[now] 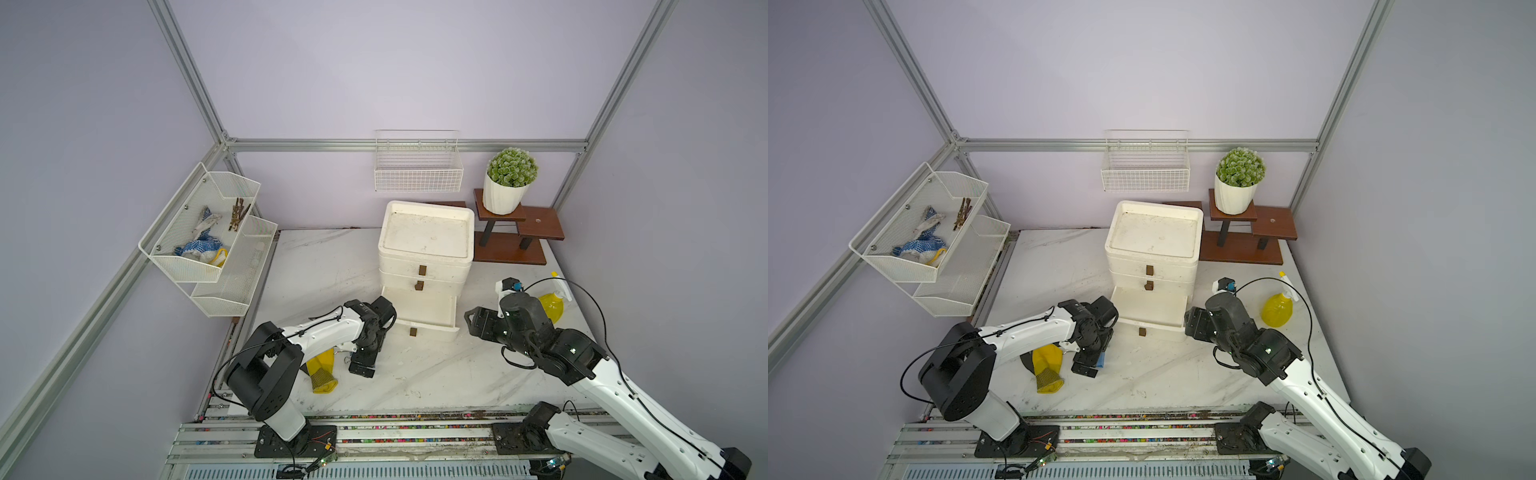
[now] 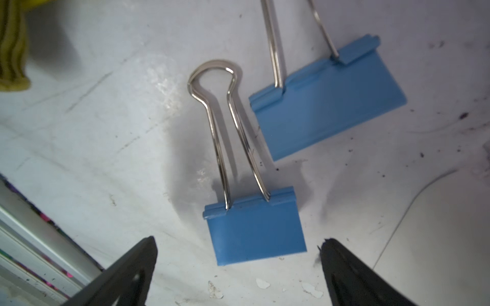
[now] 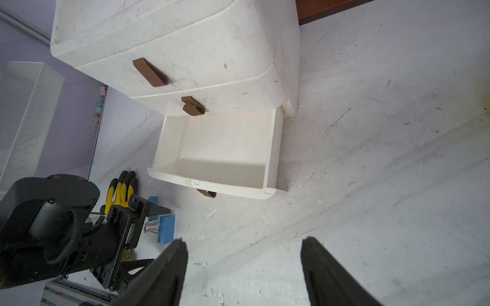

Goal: Put the binder clips in the drawer according to color
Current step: Pick up the binder clip at the center of the board.

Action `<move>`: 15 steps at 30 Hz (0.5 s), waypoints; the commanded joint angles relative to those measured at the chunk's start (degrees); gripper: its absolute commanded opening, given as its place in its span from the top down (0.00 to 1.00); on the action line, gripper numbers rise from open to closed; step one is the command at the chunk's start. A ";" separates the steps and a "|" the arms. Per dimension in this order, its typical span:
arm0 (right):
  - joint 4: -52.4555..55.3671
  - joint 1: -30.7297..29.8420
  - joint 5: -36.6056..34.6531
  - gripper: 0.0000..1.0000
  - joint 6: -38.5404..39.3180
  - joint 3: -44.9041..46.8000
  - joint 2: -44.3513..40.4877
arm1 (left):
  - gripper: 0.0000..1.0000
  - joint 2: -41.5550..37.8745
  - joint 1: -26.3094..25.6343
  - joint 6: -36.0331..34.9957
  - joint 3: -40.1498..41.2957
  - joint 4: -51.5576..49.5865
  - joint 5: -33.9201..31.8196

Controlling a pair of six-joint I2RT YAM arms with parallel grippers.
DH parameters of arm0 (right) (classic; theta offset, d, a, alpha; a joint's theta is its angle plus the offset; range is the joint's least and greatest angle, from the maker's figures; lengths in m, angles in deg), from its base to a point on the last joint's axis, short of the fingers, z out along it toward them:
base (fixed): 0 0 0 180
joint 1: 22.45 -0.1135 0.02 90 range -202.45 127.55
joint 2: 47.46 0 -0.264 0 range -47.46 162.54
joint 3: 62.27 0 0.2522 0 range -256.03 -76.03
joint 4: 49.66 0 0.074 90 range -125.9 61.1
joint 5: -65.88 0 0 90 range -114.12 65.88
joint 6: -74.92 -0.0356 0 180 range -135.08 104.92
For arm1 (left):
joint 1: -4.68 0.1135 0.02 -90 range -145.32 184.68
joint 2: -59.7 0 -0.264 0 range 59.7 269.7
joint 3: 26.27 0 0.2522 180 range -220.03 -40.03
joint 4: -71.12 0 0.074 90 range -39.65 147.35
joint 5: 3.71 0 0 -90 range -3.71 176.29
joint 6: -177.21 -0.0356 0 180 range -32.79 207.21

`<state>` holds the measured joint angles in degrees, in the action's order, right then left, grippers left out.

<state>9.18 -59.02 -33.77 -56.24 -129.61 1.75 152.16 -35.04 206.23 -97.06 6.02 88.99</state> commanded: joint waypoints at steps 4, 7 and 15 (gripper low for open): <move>1.59 0.22 -0.55 0.26 1.18 -0.52 -1.40 | 0.00 -0.70 1.13 17.36 1.48 4.97 -2.68; 1.66 0.24 -0.76 0.26 1.38 -0.47 -1.57 | 0.01 0.68 1.39 17.89 2.97 8.58 -2.45; 1.63 0.23 -1.25 0.26 0.98 -0.20 -1.25 | 0.29 0.24 1.47 18.44 4.01 8.80 -4.03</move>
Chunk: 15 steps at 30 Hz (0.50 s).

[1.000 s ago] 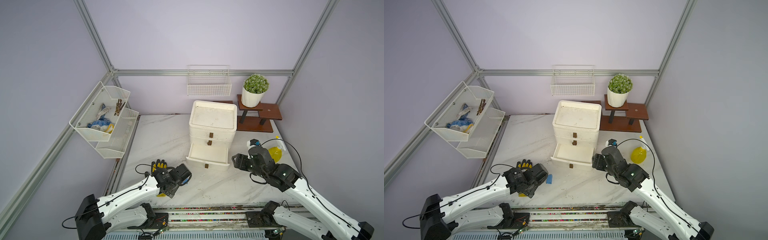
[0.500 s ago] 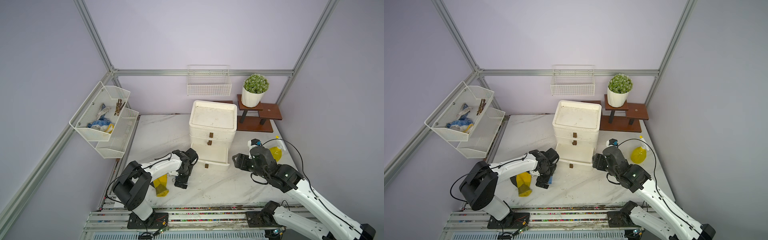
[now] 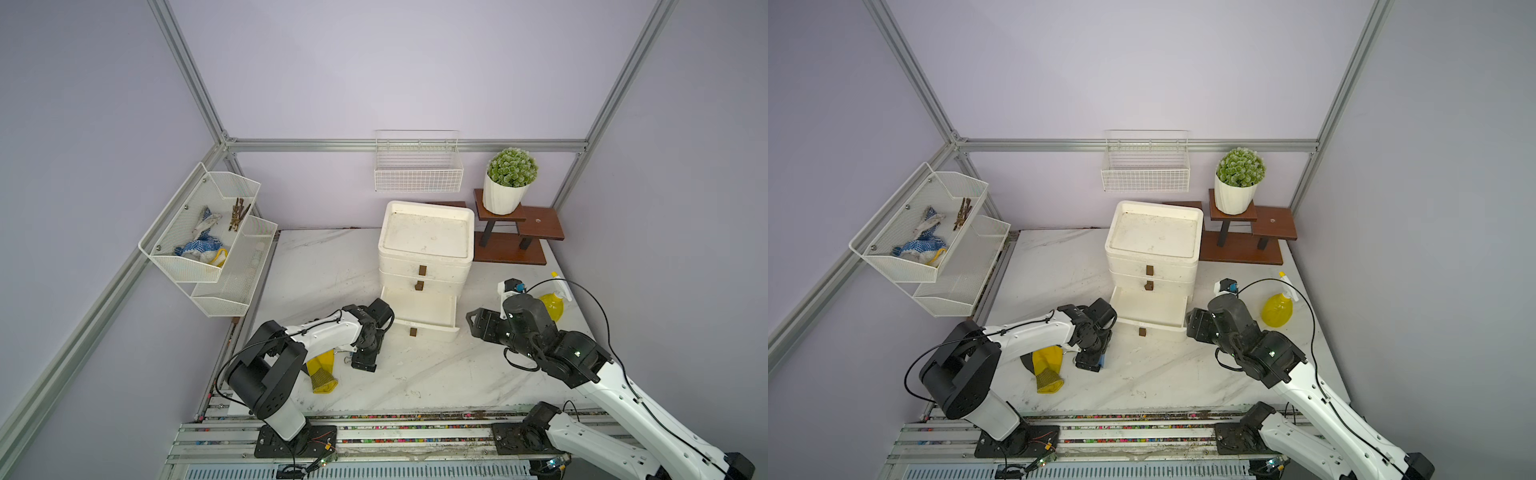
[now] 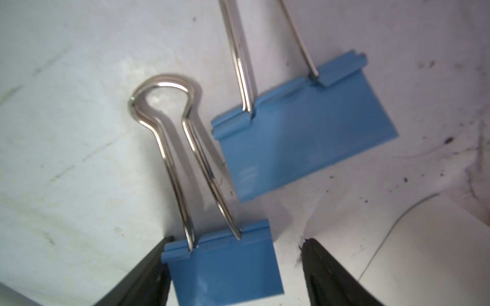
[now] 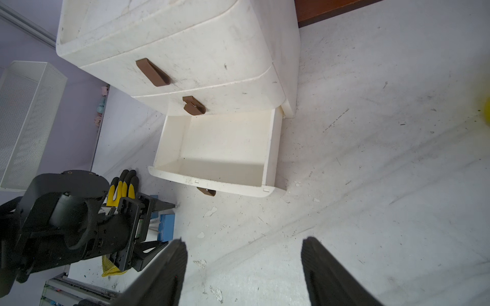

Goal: Put the binder clips in the drawer according to color
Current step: Pick up the binder clip at the center of the board.

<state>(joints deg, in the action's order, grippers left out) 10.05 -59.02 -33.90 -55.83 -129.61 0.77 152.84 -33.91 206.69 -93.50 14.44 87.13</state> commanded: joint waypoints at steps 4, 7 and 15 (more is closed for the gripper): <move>0.44 0.21 -1.12 0.26 0.37 -0.12 0.26 | 0.46 -1.79 0.27 17.43 0.46 -0.51 -3.48; 0.28 0.23 -1.38 0.26 0.23 -0.12 0.13 | 0.50 -2.69 -0.19 14.15 -2.87 -3.89 -6.39; 0.94 0.20 -3.27 0.26 0.46 -0.37 -1.21 | 0.55 -1.66 -5.51 -5.73 -17.19 -12.11 -15.87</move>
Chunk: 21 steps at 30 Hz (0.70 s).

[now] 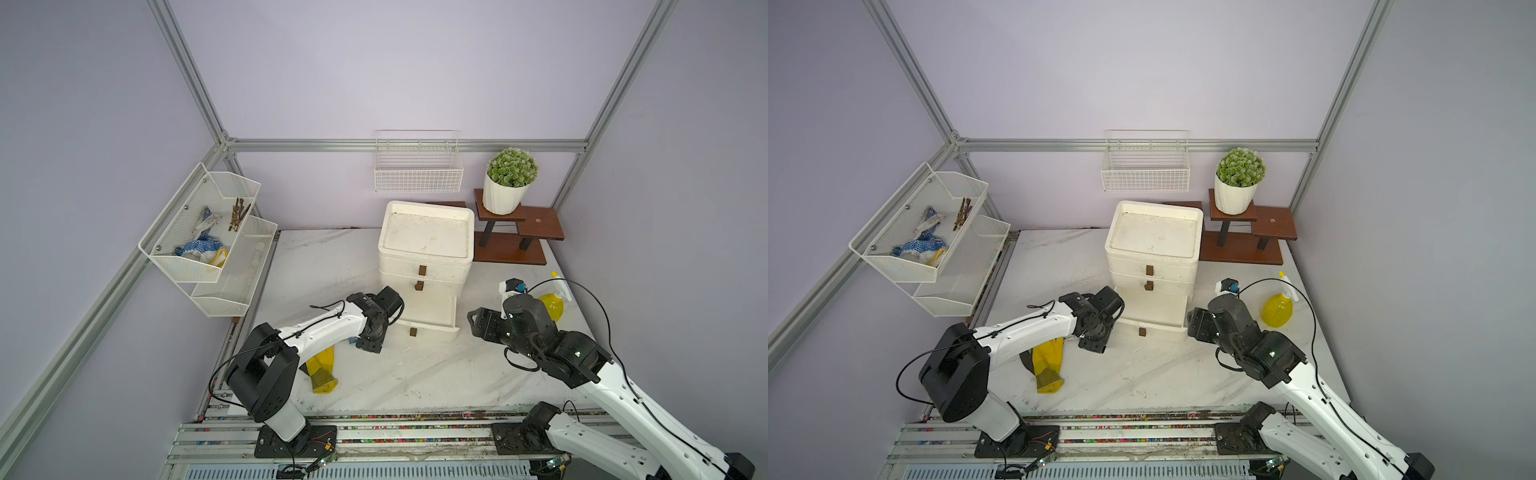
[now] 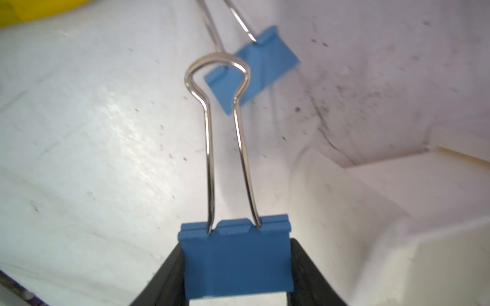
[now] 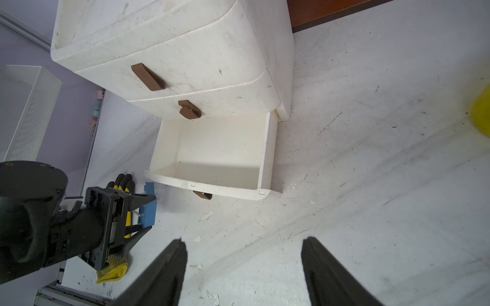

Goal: Put the binder clips in the drawer according to color
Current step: Pick up the binder clip at the center of the board, then place the binder clip in the drawer.

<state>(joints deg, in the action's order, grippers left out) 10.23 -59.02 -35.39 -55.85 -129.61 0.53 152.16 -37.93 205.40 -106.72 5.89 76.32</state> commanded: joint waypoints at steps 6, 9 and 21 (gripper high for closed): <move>0.97 0.20 -1.58 0.26 0.03 -0.65 -1.01 | 0.63 1.84 -2.00 -22.52 -11.59 1.02 -11.42; 1.26 0.22 -1.52 0.26 -0.14 -1.04 -1.08 | 0.63 3.05 -2.30 -28.74 -12.30 6.15 -15.52; 2.65 0.23 -1.89 0.26 -0.27 -1.17 -1.97 | 0.61 7.07 -2.60 -28.98 -4.00 33.12 -12.50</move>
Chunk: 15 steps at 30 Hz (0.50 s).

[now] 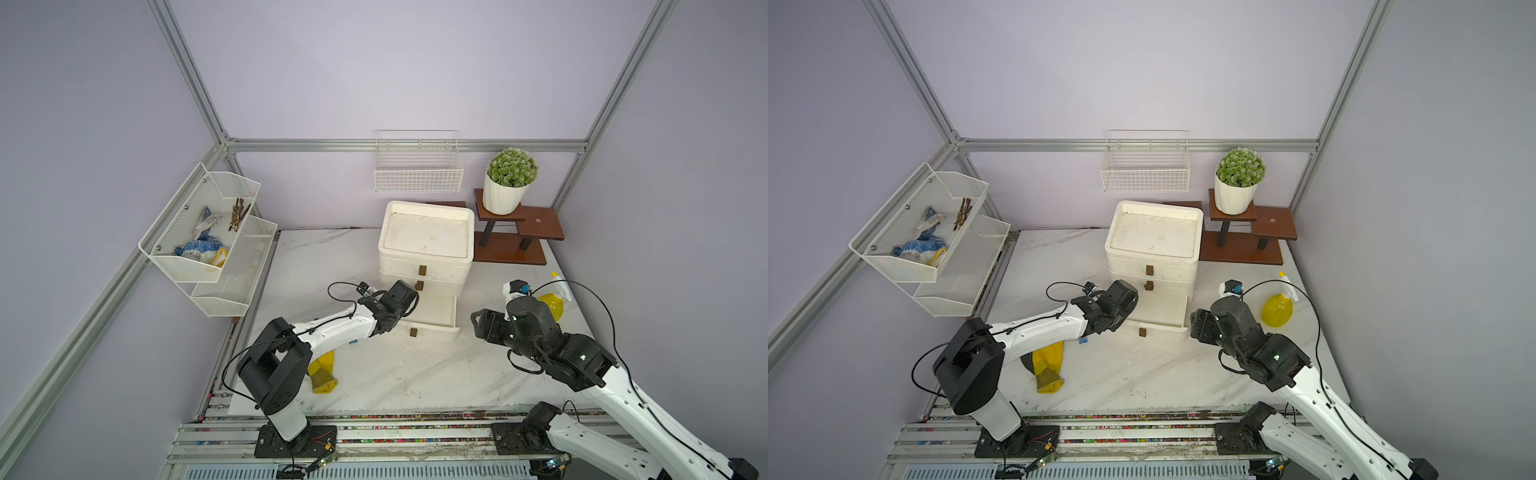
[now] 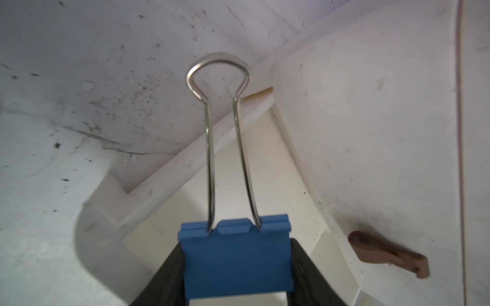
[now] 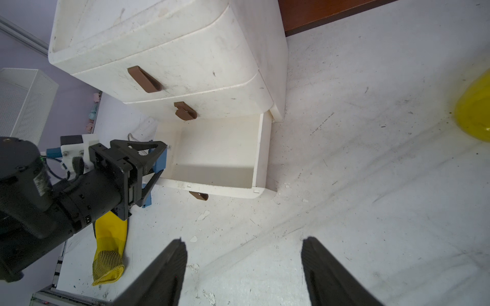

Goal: Put the binder clips in the drawer according to color
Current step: Place the binder clip in the drawer.

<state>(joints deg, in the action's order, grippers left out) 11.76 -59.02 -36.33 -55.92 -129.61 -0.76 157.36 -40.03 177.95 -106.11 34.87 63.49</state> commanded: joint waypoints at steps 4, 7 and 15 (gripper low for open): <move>1.21 0.26 -1.14 0.26 -0.26 -0.69 -0.95 | 0.58 3.92 -0.63 2.47 -7.19 -1.77 3.34; 0.95 0.21 -1.02 0.26 -0.43 -0.12 -1.00 | 0.55 5.21 -0.58 6.83 -9.98 -7.13 6.83; 0.59 0.24 -1.02 0.26 -0.55 -0.36 -0.85 | 0.54 8.12 -1.43 16.83 -13.28 -7.58 16.40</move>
<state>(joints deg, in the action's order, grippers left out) 11.93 -59.02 -36.48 -56.20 -129.59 -1.11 164.80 -40.86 189.86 -117.35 28.91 75.88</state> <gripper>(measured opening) 0.741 0.516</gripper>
